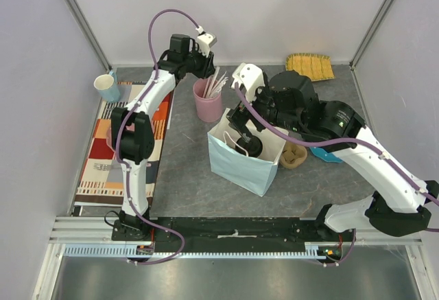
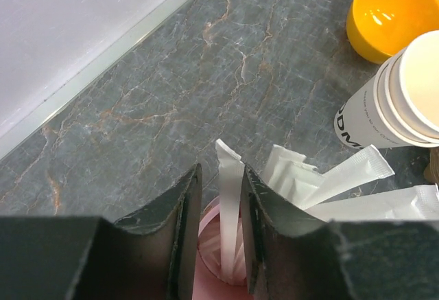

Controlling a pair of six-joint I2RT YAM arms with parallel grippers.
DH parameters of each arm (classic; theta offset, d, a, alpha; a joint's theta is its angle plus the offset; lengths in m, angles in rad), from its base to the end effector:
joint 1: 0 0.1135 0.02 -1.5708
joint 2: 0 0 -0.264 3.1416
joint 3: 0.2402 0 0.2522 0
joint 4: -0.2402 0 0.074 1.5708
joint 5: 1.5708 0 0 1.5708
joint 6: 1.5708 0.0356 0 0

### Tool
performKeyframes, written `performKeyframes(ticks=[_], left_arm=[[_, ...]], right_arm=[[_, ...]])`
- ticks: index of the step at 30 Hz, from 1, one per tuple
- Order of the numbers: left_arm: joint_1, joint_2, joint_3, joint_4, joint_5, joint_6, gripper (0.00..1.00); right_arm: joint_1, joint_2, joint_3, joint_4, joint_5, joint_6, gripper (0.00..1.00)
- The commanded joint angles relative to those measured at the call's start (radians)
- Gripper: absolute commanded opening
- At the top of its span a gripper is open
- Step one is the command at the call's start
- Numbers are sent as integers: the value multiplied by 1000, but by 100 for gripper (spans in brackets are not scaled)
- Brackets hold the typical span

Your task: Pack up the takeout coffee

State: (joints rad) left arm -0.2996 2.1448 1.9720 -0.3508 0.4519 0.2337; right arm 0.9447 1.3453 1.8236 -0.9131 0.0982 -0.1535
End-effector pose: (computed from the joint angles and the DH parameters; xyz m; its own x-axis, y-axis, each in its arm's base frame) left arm 0.4796 -0.1644 0.2992 -0.3196 0.3168 -0.8930 0.7204 0.6934 -0.0119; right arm 0.1494 0.2006 0.4907 -0.1286 -0.4375 -0.8900 -0.7832 0.5953 -0.1795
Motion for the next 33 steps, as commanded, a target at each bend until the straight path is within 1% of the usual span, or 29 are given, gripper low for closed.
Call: performKeyframes(ticks=[1, 2, 4, 5, 7, 8, 9, 10, 13, 17, 18, 22, 26, 28, 31, 33], left_arm=[[-3, -2, 41, 15, 7, 30, 35], [-4, -8, 41, 10, 11, 32, 30], [-3, -14, 34, 9, 14, 38, 27], [-3, -19, 33, 7, 13, 39, 21], [-3, -25, 33, 7, 4, 44, 15], [-3, -28, 33, 7, -1, 46, 8], [-3, -40, 33, 6, -8, 47, 4], [-3, -48, 33, -2, -13, 46, 2], [-4, -89, 31, -19, -39, 59, 2], [1, -160, 36, -34, -126, 70, 2], [2, -174, 37, -36, -130, 66, 2], [10, -270, 50, -60, -113, 46, 2], [10, -334, 85, -106, -67, 27, 2], [10, -362, 87, -119, -65, 27, 2], [11, -413, 99, -137, -59, 7, 2], [10, -443, 134, -157, -30, -20, 2]], right_arm=[[-3, 6, 20, 22, -28, 12, 98], [-1, 8, 19, 20, -28, 9, 98], [-1, 8, 17, 20, -26, 9, 98], [-3, 11, 17, 20, -28, 8, 98], [-3, 12, 17, 20, -31, 5, 98], [-3, 14, 17, 22, -31, 5, 98], [-3, 15, 16, 20, -32, 6, 98], [-3, 17, 16, 22, -32, 6, 98], [-3, 17, 20, 22, -32, 9, 98], [-3, 17, 34, 31, -22, 23, 98], [-4, 17, 36, 39, -22, 29, 98], [-3, 12, 29, 52, -8, 46, 98], [-1, 12, 25, 63, 15, 52, 98], [-3, 6, 22, 72, 20, 58, 98], [-3, -14, 5, 89, 44, 72, 98], [-3, -40, -21, 118, 66, 77, 98]])
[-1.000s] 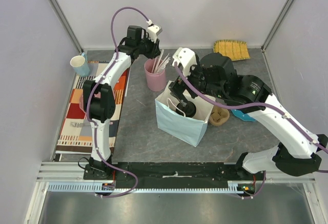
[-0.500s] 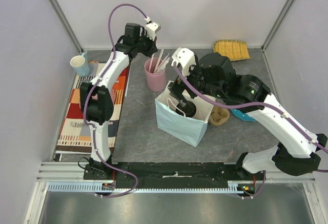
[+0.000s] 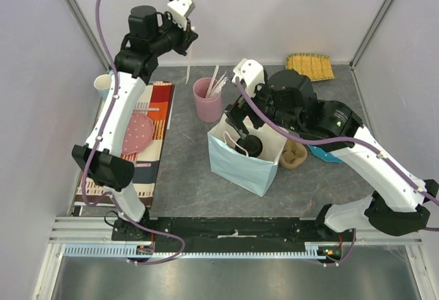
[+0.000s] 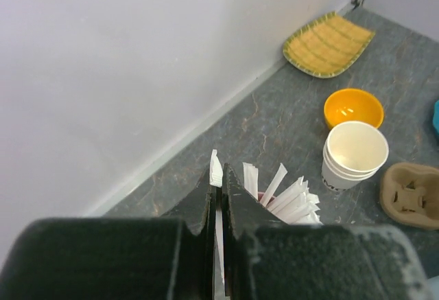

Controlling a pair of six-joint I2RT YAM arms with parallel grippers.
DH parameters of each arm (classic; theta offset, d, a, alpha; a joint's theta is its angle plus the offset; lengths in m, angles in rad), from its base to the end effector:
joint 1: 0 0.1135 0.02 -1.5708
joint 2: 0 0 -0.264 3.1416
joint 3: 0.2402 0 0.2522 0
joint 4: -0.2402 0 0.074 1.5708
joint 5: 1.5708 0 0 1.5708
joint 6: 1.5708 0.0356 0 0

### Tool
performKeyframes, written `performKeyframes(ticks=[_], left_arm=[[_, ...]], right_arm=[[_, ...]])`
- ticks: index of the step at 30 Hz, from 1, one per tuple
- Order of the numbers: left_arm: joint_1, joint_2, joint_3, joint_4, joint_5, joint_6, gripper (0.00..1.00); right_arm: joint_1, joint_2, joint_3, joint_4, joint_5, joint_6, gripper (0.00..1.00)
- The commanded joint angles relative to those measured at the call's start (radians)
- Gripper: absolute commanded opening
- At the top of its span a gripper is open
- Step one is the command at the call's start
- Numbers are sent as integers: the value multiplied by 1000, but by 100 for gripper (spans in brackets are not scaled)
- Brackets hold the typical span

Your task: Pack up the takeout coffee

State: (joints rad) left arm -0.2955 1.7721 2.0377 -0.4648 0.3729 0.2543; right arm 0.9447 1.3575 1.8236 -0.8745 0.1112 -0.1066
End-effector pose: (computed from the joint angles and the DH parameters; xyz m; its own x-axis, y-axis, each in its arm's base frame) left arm 0.3774 -0.1284 0.4732 -0.0290 0.2537 -0.9668 0.6408 0.7471 0.1768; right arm 0.1534 0.2054 0.4918 -0.1521 -0.3907 -0.9079 -0.7662 0.6269 -0.1415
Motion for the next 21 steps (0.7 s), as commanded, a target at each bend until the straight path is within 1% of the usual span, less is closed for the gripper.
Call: performKeyframes(ticks=[1, 5, 7, 10, 11, 12, 16, 17, 19, 20, 21], left_arm=[[6, -79, 82, -67, 66, -49, 2], [7, -137, 180, -159, 188, -85, 2], [6, -174, 213, -192, 227, -105, 2], [7, -207, 265, -241, 325, -168, 2], [6, -215, 288, -254, 378, -208, 2], [6, -218, 298, -258, 405, -228, 2], [6, -238, 346, -250, 512, -340, 2], [6, -244, 349, -239, 550, -389, 2], [4, -247, 351, -189, 598, -441, 2], [6, -247, 351, -167, 645, -501, 2], [6, -246, 351, -120, 664, -532, 2]], right_arm=[[-3, -60, -32, 91, 62, 33, 98], [-3, -93, -53, 123, 129, 51, 98], [-3, -101, -53, 126, 169, 59, 98], [-4, -106, -52, 137, 243, 70, 98], [-4, -107, -52, 140, 258, 74, 98], [-4, -107, -50, 144, 304, 84, 98], [-7, -109, -56, 147, 409, 103, 98], [-10, -110, -60, 149, 424, 105, 98], [-17, -121, -72, 150, 467, 104, 98], [-18, -127, -76, 152, 476, 105, 98], [-20, -141, -87, 158, 488, 131, 98]])
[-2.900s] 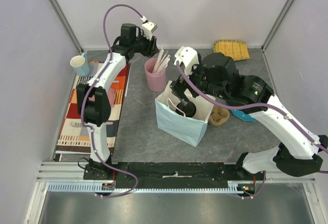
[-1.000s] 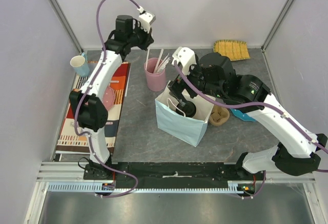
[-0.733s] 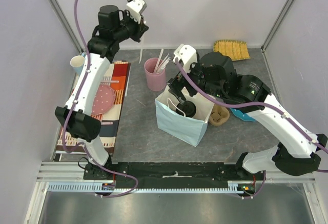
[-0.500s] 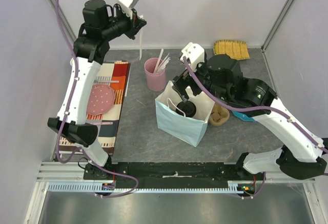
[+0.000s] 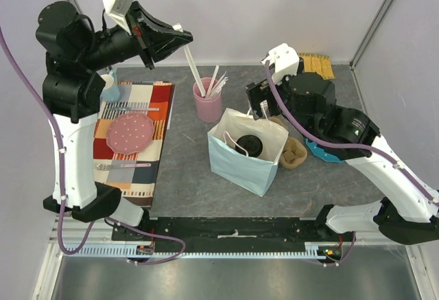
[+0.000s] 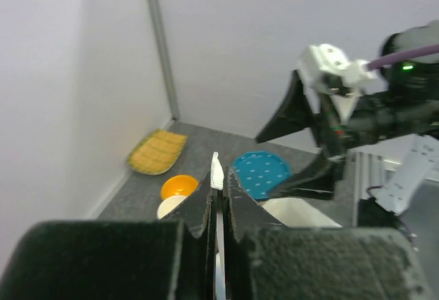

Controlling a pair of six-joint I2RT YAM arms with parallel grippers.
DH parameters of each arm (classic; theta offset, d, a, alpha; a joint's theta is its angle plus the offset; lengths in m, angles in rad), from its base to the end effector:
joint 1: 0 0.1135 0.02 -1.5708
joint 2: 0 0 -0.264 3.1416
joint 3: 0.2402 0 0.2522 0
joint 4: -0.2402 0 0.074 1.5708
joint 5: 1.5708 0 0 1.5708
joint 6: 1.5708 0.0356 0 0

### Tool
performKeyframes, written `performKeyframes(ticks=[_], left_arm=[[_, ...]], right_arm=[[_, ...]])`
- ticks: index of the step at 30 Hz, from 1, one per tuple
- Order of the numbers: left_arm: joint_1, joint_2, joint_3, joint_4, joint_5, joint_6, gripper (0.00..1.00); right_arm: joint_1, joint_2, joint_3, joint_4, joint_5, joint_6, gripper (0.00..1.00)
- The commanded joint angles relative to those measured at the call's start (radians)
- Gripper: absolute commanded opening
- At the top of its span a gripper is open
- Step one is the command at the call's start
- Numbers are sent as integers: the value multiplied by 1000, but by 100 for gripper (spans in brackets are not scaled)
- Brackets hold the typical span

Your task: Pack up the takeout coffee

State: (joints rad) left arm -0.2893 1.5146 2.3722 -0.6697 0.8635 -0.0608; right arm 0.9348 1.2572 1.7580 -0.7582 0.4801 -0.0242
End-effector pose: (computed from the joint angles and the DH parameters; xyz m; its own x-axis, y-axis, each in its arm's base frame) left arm 0.1988 -0.0874 0.6197 0.1240 -0.0781 -0.9892 0.9103 0.4057 0.0820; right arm 0.1479 0.1726 0.5080 -0.1403 -0.2262 -0.9639 -0.4517 0.8809 -0.1409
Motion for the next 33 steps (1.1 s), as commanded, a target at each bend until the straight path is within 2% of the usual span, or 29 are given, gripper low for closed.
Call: performKeyframes(ticks=[1, 4, 7, 10, 14, 25, 33], left_arm=[[-5, 13, 13, 110, 192, -247, 2], [-25, 22, 9, 186, 233, -339, 2], [-92, 41, 4, 196, 221, -340, 2], [-196, 68, -4, 162, 187, -286, 2], [-315, 101, -10, 93, 111, -140, 2], [-461, 182, -103, 110, -12, -21, 2], [-498, 216, -218, 130, -49, 50, 2]], right_arm=[[-11, -50, -28, 45, 142, 52, 98], [-17, -91, -52, 57, 192, 72, 98], [-24, -134, -77, 66, 207, 84, 98], [-24, -156, -94, 65, 239, 98, 98], [-24, -186, -124, 65, 265, 116, 98], [-25, -219, -170, 65, 229, 127, 98], [-27, -214, -195, 65, 193, 121, 98]])
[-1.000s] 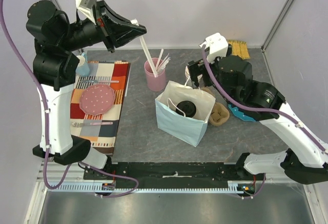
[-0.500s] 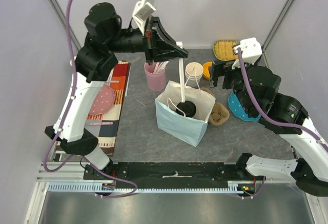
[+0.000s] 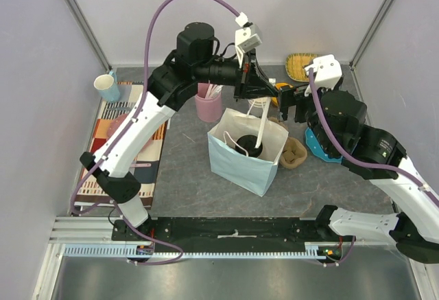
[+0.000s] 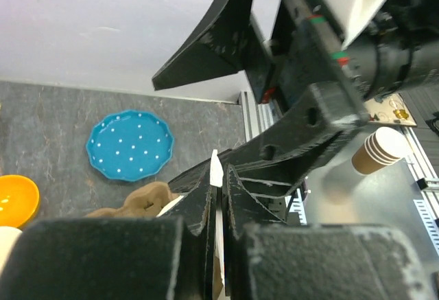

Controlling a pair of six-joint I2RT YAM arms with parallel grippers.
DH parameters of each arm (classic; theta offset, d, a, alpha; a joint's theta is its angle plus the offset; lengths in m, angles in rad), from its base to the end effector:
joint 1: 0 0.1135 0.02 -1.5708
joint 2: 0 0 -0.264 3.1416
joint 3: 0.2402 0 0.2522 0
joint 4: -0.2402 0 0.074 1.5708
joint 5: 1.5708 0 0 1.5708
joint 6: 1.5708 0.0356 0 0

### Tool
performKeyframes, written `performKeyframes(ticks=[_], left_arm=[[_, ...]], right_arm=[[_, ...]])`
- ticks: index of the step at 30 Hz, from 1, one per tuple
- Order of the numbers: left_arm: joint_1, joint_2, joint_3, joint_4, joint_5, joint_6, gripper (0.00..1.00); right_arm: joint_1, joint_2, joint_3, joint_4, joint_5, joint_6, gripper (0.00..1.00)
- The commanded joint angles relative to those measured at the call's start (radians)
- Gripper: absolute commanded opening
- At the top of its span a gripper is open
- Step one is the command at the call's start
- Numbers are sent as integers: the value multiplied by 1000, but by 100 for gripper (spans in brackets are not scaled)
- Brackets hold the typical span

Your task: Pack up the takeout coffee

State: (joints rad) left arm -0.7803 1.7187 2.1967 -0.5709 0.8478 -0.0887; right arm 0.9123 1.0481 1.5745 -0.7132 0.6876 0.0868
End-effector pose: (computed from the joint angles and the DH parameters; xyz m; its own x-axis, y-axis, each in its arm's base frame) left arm 0.2271 -0.2623 0.5315 -0.1539 0.0699 -0.9856 0.9863 -0.0490 -0.1575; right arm 0.1217 0.1203 0.4983 -0.1331 -0.0626 -0.9891 -0.2188 0.9752 -0.0322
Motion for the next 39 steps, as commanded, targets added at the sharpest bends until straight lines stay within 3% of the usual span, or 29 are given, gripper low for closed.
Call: performKeyframes(ticks=[1, 6, 14, 17, 18, 20, 21, 29, 33, 36, 39], left_arm=[[-10, 19, -67, 29, -42, 87, 2], [-16, 28, -117, 31, -18, 113, 3], [-16, 28, -155, 20, -16, 124, 11], [-17, 28, -153, 14, -7, 122, 30], [-16, 28, -147, 8, 2, 122, 47], [-17, 27, -134, 6, 8, 127, 63], [-16, 27, -129, 0, 10, 129, 66], [-14, 15, -46, -72, -25, 168, 70], [-5, -17, -2, -150, -183, 225, 72], [22, -40, 14, -187, -321, 268, 76], [99, -73, 12, -190, -400, 256, 77]], right_arm=[[-3, -5, -11, 18, -13, 8, 98], [-3, -10, -4, 17, 50, -4, 98], [-4, -28, -16, -5, 234, 1, 98], [-4, -40, -25, -20, 259, -1, 98], [-3, -43, -27, -20, 260, 2, 98], [-3, -49, -30, -25, 260, 1, 98], [-3, -49, -28, -26, 260, 1, 98], [-3, -42, -21, -29, 269, 4, 98], [-16, -4, -15, -46, 283, 7, 98], [-104, 48, 21, -60, 111, 16, 98], [-307, 121, 62, -74, -87, 30, 98]])
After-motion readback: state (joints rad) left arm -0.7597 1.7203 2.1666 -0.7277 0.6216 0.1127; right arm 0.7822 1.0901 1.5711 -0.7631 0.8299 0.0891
